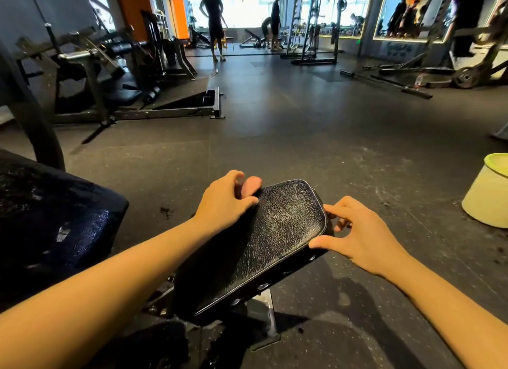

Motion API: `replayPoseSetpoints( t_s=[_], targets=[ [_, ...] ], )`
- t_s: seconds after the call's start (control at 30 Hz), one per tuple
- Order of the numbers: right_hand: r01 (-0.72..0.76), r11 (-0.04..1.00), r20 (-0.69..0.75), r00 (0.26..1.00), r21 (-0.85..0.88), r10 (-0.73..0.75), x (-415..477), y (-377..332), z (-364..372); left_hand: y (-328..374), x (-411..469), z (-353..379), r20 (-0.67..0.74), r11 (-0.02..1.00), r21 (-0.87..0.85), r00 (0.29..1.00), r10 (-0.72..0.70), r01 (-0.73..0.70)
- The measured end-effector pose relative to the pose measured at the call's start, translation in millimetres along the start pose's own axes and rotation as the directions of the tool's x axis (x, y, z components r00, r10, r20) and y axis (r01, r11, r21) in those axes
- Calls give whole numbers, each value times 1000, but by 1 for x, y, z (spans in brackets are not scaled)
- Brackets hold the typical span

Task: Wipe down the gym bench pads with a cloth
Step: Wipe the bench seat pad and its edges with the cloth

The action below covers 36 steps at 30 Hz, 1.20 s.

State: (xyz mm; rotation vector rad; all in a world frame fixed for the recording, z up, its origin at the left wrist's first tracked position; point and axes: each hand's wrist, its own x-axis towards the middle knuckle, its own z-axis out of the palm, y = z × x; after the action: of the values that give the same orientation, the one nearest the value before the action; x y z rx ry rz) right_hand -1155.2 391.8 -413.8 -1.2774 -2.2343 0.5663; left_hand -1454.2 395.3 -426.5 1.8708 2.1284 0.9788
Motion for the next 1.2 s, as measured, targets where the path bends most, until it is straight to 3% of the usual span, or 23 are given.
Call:
replayPoseSetpoints(
  t_s=[0.1, 0.17, 0.27, 0.37, 0.43, 0.53, 0.6, 0.67, 0.73, 0.83, 0.9, 0.97, 1.03, 1.1, 1.13, 1.2],
  targets=[
    [-1, 1000, -6, 1000, 9, 1, -1, -1, 0, -2, 5, -1, -20, 998, 40, 999, -38, 39],
    [2, 1000, -5, 1000, 4, -2, -1, -2, -1, 5, -6, 1, -43, 999, -42, 999, 1, -2],
    [9, 1000, -2, 1000, 0, -9, 0, 0, 0, 19, -44, 6, -48, 966, -104, 971, 232, -236],
    [23, 1000, -8, 1000, -3, -23, 1, 1, 1, 23, -79, -3, 30, 859, -80, 860, 510, -506],
    [27, 1000, -14, 1000, -3, -27, 1, 1, 0, 17, -78, -7, 73, 803, 1, 801, 594, -595],
    [23, 1000, -13, 1000, 10, -23, 1, 0, 0, 11, -43, -2, 64, 892, 77, 895, 442, -446],
    [24, 1000, -12, 1000, 11, -24, 0, -1, -1, 7, -8, 4, -19, 981, 66, 983, 183, -182],
    [22, 1000, -10, 1000, 12, -22, -2, -2, -1, 6, 9, 7, -81, 999, -33, 997, -17, 14],
    [24, 1000, -7, 1000, 6, -24, -2, -2, -1, 16, -6, 10, -87, 994, -105, 996, 22, -31],
    [24, 1000, -9, 1000, -1, -24, 0, 0, 0, 34, -75, 8, -20, 931, -194, 951, 310, -308],
    [25, 1000, -14, 1000, -10, -26, 1, 1, 0, 33, -95, 4, 47, 883, -154, 890, 454, -442],
    [27, 1000, -14, 1000, 4, -27, 1, 1, 1, 24, -70, 5, 33, 893, -72, 894, 448, -445],
    [27, 1000, -12, 1000, 12, -27, 0, 1, 1, 17, -26, 9, -75, 963, -57, 963, 258, -262],
    [23, 1000, -11, 1000, 20, -22, -1, 0, 0, 22, -10, 15, -145, 983, -123, 983, 116, -134],
    [25, 999, -8, 1000, 24, -25, -2, 0, 0, 33, -19, 18, -131, 975, -148, 980, 150, -168],
    [29, 999, -8, 1000, 16, -28, -1, 0, 1, 55, -57, 22, -75, 912, -195, 932, 354, -362]
  ],
)
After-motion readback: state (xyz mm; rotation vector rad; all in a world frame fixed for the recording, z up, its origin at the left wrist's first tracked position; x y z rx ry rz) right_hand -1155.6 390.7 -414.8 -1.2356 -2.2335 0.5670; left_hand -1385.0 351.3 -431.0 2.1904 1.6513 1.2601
